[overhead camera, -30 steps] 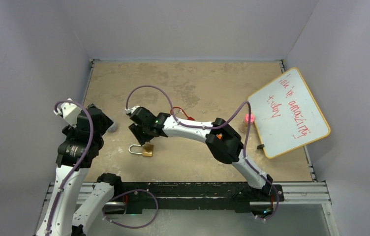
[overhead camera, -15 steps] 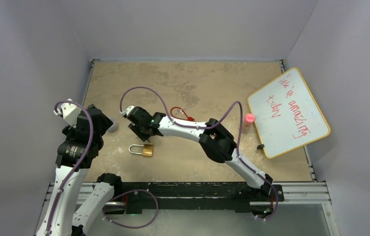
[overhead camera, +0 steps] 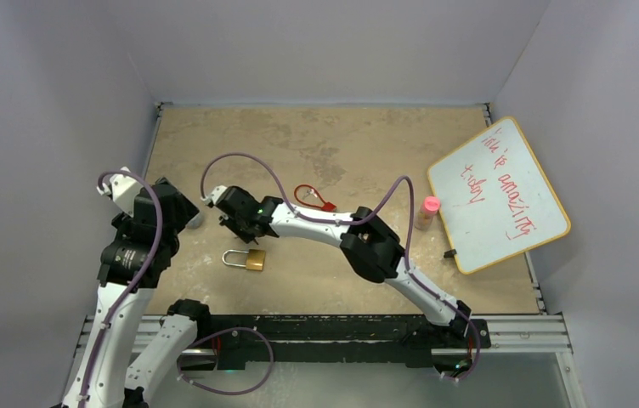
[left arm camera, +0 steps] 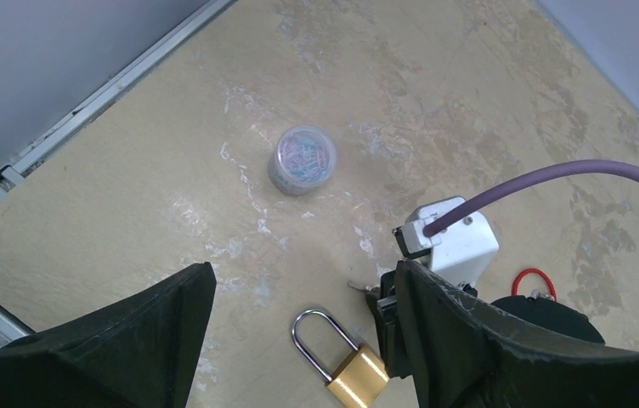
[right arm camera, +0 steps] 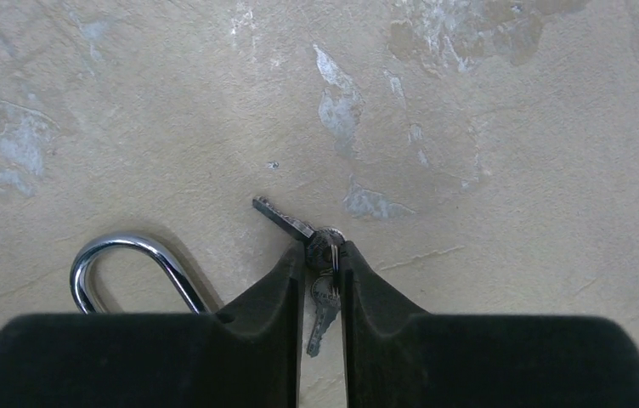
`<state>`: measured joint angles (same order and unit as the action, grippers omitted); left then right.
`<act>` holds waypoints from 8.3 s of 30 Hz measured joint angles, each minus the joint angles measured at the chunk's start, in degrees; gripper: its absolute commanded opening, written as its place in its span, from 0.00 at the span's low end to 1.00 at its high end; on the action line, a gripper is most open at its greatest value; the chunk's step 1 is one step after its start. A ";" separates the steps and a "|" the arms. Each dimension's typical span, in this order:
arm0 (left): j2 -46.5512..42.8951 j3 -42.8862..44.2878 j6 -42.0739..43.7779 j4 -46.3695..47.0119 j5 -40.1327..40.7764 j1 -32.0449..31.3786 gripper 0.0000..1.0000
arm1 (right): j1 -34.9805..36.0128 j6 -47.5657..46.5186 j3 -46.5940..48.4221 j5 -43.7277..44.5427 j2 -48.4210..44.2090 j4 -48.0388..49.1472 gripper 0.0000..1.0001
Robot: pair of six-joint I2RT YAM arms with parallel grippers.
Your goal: Unlock with the key
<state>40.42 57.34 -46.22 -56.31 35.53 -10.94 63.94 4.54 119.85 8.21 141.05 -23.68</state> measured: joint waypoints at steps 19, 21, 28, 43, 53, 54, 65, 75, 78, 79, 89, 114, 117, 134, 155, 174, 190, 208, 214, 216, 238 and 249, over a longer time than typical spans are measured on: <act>-3.65 -5.51 -5.35 -0.37 -7.82 0.00 0.87 | 0.02 10.62 -24.81 2.56 -12.59 17.31 0.03; -3.93 -6.67 -6.62 -0.37 -9.55 0.00 0.91 | -0.28 12.96 -27.21 2.03 -13.77 19.21 0.02; -5.73 -12.61 -10.19 2.91 -18.21 0.00 0.95 | -4.28 21.66 -35.39 -2.38 -19.54 23.71 0.00; -5.60 -25.07 -6.23 28.89 -40.81 0.00 0.86 | -10.71 34.12 -42.53 -12.74 -34.40 25.77 0.00; -0.26 -28.48 -5.14 42.47 -49.72 0.00 0.60 | -10.95 39.39 -42.64 -18.40 -37.70 21.51 0.00; -0.20 -28.63 -5.16 43.39 -50.23 0.00 0.56 | -10.97 39.54 -42.64 -18.53 -37.70 20.85 0.00; -0.72 -30.60 -5.22 47.98 -52.89 0.00 0.46 | -11.08 41.55 -42.60 -21.05 -37.70 18.14 0.00; -0.72 -31.85 -3.93 47.67 -53.99 0.00 0.23 | -11.17 43.93 -41.86 -24.37 -37.70 17.53 0.00; -0.72 -31.85 -3.61 47.76 -54.75 0.00 0.18 | -11.34 44.57 -40.89 -25.31 -37.68 17.53 0.00; -0.72 -31.85 -3.65 47.82 -54.93 0.00 0.18 | -11.41 44.70 -40.65 -25.59 -37.68 17.53 0.00; -0.72 -31.58 -2.47 48.09 -56.02 0.00 0.00 | -12.85 45.68 -40.26 -27.58 -37.64 17.79 0.51; 13.33 5.31 18.93 45.13 -85.81 0.00 0.00 | -17.49 36.81 -52.09 -40.00 -58.47 50.03 0.58; 16.02 9.16 18.80 44.52 -89.31 0.00 0.00 | -17.49 37.29 -52.09 -42.64 -58.58 52.33 0.49; 17.35 9.40 15.37 43.85 -97.02 0.17 0.00 | -17.51 41.48 -53.07 -45.35 -59.19 56.63 0.00; 10.78 -1.44 -7.02 65.24 -86.97 0.02 0.55 | -17.46 51.19 -59.14 -37.99 -60.67 66.14 0.00; 8.79 -11.89 -23.21 79.89 -79.21 -0.07 0.00 | -17.53 53.94 -59.84 -37.27 -60.76 68.13 0.00; 9.55 -11.89 -20.37 81.31 -79.80 -0.07 0.00 | -20.85 53.05 -60.00 -37.99 -64.04 65.99 0.39; 12.20 -11.87 -23.45 88.30 -82.84 -0.07 0.00 | -21.27 47.93 -57.46 -42.29 -62.53 61.20 0.29; 12.17 -12.13 -23.76 89.37 -82.82 -0.07 0.00 | -21.27 48.37 -56.96 -43.69 -61.33 62.05 0.14; 12.20 -12.28 -23.78 89.59 -82.71 0.00 0.00 | -21.27 48.78 -56.74 -44.17 -60.43 63.21 0.12; 12.20 -13.00 -23.69 90.07 -81.96 0.00 0.00 | -21.59 51.54 -56.85 -43.71 -58.73 67.80 0.07; 12.07 -12.72 -21.70 85.85 -80.78 -0.02 0.65 | -21.59 51.21 -57.99 -43.19 -59.19 68.54 0.00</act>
<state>52.49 44.62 -67.92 29.54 -45.25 -10.96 42.35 55.75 61.87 -34.98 81.87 44.86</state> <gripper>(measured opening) 0.291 0.012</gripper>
